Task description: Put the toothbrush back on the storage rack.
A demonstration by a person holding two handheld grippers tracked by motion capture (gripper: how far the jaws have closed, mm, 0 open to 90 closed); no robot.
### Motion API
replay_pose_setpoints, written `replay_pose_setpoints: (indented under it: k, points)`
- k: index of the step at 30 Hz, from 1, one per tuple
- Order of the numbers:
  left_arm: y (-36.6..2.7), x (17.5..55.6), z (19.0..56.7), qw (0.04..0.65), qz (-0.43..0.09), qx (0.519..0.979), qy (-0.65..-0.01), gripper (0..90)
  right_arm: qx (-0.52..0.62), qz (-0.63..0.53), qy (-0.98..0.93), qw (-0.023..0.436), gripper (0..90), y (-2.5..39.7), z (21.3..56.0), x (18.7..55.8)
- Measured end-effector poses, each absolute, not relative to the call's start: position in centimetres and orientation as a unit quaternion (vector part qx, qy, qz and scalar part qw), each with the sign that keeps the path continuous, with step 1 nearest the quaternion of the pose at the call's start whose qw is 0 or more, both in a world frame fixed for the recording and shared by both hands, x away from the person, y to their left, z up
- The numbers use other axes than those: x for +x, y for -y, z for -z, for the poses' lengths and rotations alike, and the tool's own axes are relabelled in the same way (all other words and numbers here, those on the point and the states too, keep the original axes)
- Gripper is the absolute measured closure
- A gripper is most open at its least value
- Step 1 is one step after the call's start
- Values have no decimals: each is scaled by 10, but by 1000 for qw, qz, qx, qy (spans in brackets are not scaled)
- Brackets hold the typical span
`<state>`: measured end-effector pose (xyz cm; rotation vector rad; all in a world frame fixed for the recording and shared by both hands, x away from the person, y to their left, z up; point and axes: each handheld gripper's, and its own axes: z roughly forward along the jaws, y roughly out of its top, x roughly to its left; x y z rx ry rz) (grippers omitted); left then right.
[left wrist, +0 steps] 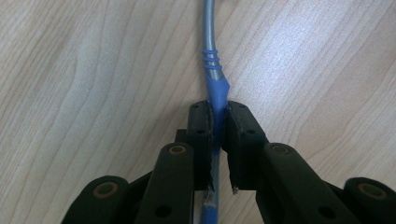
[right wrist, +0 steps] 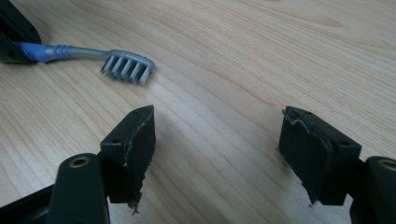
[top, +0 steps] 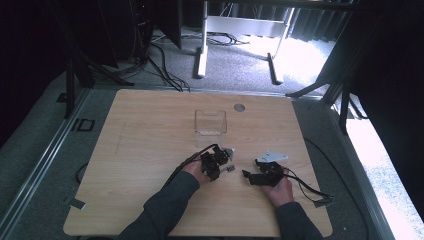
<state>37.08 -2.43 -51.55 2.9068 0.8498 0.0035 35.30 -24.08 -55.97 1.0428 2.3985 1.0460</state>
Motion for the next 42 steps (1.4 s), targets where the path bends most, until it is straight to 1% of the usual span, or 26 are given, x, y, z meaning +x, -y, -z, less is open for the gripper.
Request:
replay_pose_setpoints:
  k: [11,20,28,42]
  points:
    - [25,370,515,56,-1,960,-275,822,365,-366,-840,162,269,241,560,353]
    - [17,371,504,77,-9,955,-288,825,365,-366,-840,162,269,241,560,353]
    - [13,372,500,79,-14,954,-289,825,365,-367,-840,162,269,241,560,353]
    - [5,373,485,105,-29,948,-300,825,364,-367,-841,162,269,241,560,353]
